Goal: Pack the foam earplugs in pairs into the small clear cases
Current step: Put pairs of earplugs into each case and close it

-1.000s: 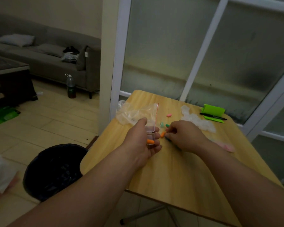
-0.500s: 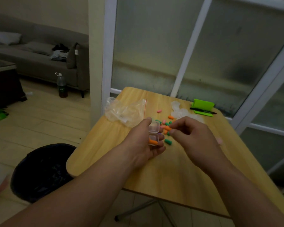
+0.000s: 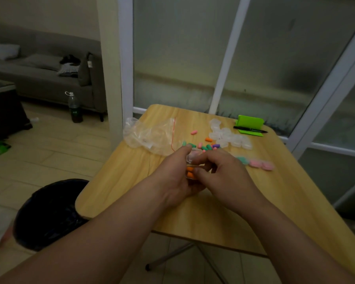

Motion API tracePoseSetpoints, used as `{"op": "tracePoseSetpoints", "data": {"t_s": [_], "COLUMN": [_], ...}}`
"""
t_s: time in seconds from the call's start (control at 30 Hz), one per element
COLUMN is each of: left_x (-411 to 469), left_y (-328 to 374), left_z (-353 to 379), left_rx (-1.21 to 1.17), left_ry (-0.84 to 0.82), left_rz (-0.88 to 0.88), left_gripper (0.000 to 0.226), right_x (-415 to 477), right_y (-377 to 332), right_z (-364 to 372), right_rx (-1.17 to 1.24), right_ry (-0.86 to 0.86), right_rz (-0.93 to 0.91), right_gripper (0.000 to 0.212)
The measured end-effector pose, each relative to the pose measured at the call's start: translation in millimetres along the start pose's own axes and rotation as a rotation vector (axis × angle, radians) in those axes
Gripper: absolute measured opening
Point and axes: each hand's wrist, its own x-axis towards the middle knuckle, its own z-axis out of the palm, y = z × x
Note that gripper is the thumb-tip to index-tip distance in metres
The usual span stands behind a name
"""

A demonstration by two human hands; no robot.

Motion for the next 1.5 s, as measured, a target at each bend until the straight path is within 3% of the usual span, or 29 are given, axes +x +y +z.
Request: {"op": "tracePoseSetpoints", "data": {"t_s": [0.27,0.4,0.5,0.63,0.87,1.03,1.23,1.5], "left_x": [-4.1,-9.8,-10.3,-8.6,-3.7,-7.8,-6.8,-1.0], "left_y": [2.0,3.8,3.9,6.7,9.0,4.1,-6.6,-15.4], "left_z": [-3.4,-2.7,-3.2,-8.2,-8.0,-11.1,-6.2,3.8], "left_rx": [0.048,0.063,0.066,0.017,-0.038,-0.015,0.088,0.108], "left_ry": [-0.039,-0.096,-0.073,-0.027,-0.048,-0.148,-0.124,-0.058], "left_rz": [0.016,-0.021,-0.020,-0.029,-0.013,0.026,0.114,0.111], "left_gripper": [0.054,0.051,0.054,0.070,0.066,0.045,0.022,0.020], "right_x": [3.3,6.8,4.8,-2.4,-12.3,-11.5,-13.2,-25.4], "right_y": [3.2,6.4,2.1,-3.2,-7.4,-0.5,14.1,30.7], "right_z": [-2.5,-2.2,-2.8,-3.0,3.5,-3.1,-12.1,-23.4], "right_rx": [0.176,0.248,0.228,0.180,-0.007,0.055,0.051,0.001], "right_ry": [0.116,0.140,0.068,0.065,-0.026,0.014,-0.016,0.022], "right_rz": [0.052,0.112,0.097,-0.009,-0.112,-0.069,-0.017,0.099], "right_gripper": [0.008,0.019,0.026,0.018,0.015,0.028,0.064,0.048]}}
